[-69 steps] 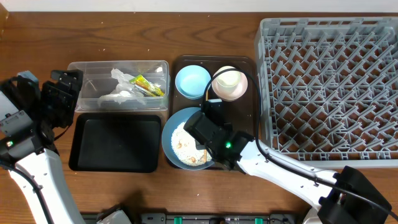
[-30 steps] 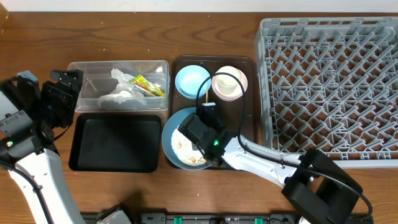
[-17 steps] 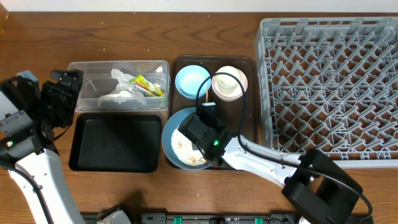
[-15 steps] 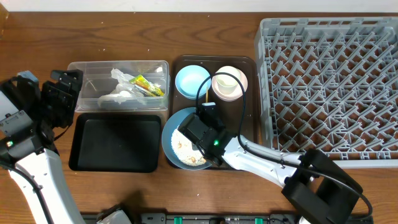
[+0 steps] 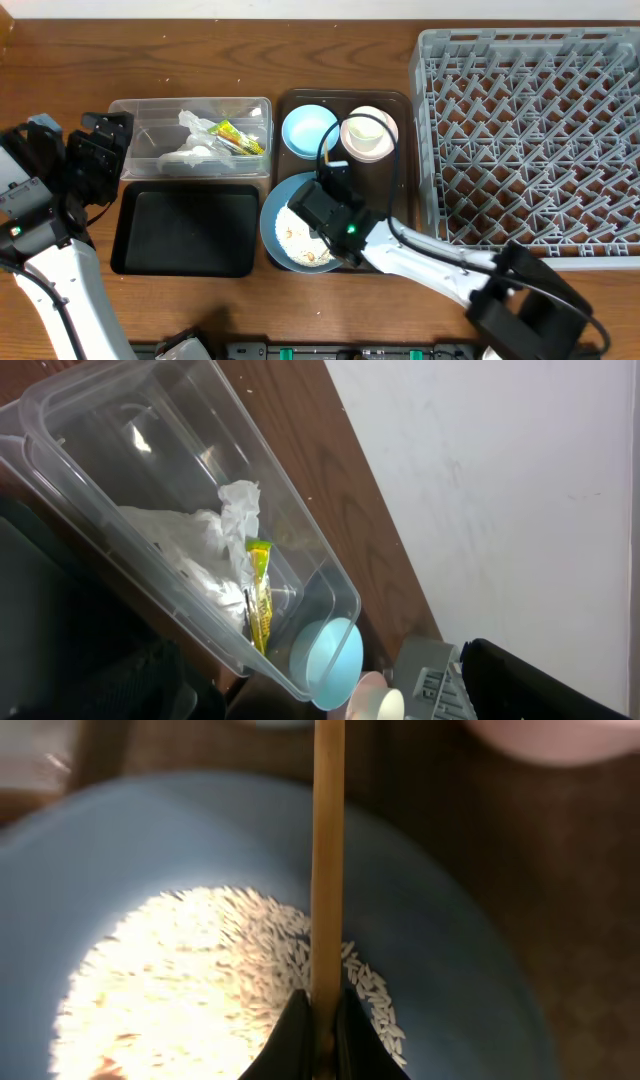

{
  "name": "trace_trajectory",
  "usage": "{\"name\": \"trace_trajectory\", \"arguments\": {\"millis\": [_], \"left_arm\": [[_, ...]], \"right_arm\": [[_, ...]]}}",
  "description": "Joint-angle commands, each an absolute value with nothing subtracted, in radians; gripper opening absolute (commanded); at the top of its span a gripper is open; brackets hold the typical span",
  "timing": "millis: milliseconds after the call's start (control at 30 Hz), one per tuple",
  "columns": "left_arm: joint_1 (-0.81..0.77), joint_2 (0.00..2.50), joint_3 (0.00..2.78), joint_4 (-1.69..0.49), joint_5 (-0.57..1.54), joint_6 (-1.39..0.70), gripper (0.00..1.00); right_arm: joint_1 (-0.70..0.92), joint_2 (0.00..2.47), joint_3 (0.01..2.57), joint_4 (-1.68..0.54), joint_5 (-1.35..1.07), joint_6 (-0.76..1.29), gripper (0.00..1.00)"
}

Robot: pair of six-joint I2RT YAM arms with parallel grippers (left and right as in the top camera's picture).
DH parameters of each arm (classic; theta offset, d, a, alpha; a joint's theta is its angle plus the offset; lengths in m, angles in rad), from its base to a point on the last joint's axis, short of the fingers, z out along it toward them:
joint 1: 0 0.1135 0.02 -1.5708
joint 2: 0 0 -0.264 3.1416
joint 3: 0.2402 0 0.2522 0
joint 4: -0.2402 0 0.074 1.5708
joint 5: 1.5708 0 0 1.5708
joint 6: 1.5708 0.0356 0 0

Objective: Sort waste into correct bins and load items into the dishwasher rack
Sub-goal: 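Carry the chopstick to the rack and release it upright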

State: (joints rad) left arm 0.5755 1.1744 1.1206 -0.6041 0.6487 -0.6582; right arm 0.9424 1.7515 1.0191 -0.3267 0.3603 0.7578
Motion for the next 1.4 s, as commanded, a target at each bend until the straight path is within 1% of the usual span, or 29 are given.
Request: {"name": "trace_trajectory", "arguments": {"millis": [0,100,233,300,400,467,567,700,833,933,1033,1367], "left_arm": [[0.581,1.175,1.13,-0.606,0.658,-0.66,0.91],[0.582,1.175,1.13,-0.606,0.658,-0.66,0.91],[0.582,1.175,1.13,-0.606,0.658,-0.66,0.91],[0.581,1.175,1.13,-0.606,0.658,-0.66,0.91],[0.582,1.175,1.13,-0.606,0.658,-0.66,0.91],[0.582,1.175,1.13,-0.606,0.658,-0.66,0.91],[0.582,1.175,1.13,-0.606,0.658,-0.66,0.91],[0.581,1.175,1.13,-0.606,0.658,-0.66,0.91],[0.581,1.175,1.13,-0.606,0.658,-0.66,0.91],[0.582,1.175,1.13,-0.606,0.658,-0.66,0.91],[0.582,1.175,1.13,-0.606,0.658,-0.66,0.91],[0.582,1.175,1.13,-0.606,0.658,-0.66,0.91]], "right_arm": [[0.922,1.642,1.021,-0.324,0.396,0.73,0.01],[0.904,1.56,1.021,-0.324,0.399,0.654,0.01],[0.85,1.448,1.021,-0.326,0.422,0.442,0.01],[0.798,1.402,1.021,-0.345,0.414,0.376,0.01],[0.682,1.349,1.021,-0.402,0.356,0.356,0.01],[0.583,1.33,1.021,-0.427,0.273,0.321,0.01],[0.445,1.329,1.021,-0.428,0.147,0.255,0.01],[0.274,1.34,1.021,-0.427,0.018,0.245,0.01],[0.159,1.364,1.021,-0.427,-0.071,0.209,0.0],[0.117,1.389,1.021,-0.431,-0.108,0.162,0.01],[0.11,1.418,1.021,-0.43,-0.117,0.117,0.01],[0.11,1.558,1.021,-0.383,-0.11,0.115,0.01]]}}
